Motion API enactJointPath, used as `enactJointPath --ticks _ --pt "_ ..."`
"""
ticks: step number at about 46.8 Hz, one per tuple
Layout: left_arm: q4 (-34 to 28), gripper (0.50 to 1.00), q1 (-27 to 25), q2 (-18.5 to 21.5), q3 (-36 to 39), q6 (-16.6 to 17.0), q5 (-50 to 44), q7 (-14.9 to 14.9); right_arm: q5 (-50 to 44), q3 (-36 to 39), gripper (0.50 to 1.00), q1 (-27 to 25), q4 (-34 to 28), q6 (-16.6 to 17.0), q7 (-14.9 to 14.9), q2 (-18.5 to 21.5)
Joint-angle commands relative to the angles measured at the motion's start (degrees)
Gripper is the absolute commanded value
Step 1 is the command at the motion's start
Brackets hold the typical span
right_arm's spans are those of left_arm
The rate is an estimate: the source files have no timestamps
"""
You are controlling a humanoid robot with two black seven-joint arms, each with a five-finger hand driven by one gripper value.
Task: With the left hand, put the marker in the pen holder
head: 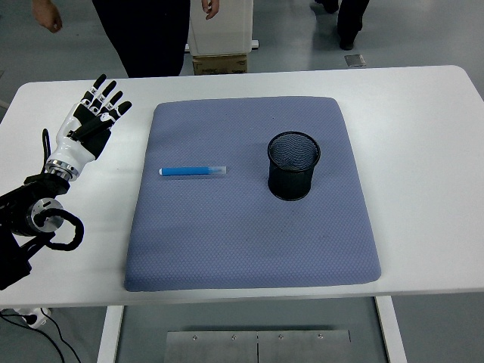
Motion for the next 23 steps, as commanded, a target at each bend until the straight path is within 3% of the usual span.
enactJointPath --ticks 1,11,18,23 --pt "0.0 1.000 0.0 -0.2 -0.1 -0.3 0.2 -0.1 0.0 0.0 1.000 0.0 0.0 0.0 0.0 0.0" --pt "0.1 1.000 0.7 0.4 -0.7 -0.8 0.2 -0.1 0.0 0.0 1.000 0.0 0.0 0.0 0.0 0.0" --pt "0.5 1.000 1.7 0.7 -0.9 -7.4 2.6 -0.2 0.0 0.0 1.000 0.0 0.0 0.0 0.0 0.0" --pt "2.6 1.000 1.7 0.2 -1.5 -8.6 3.9 -0.9 0.0 0.0 1.000 0.0 0.0 0.0 0.0 0.0"
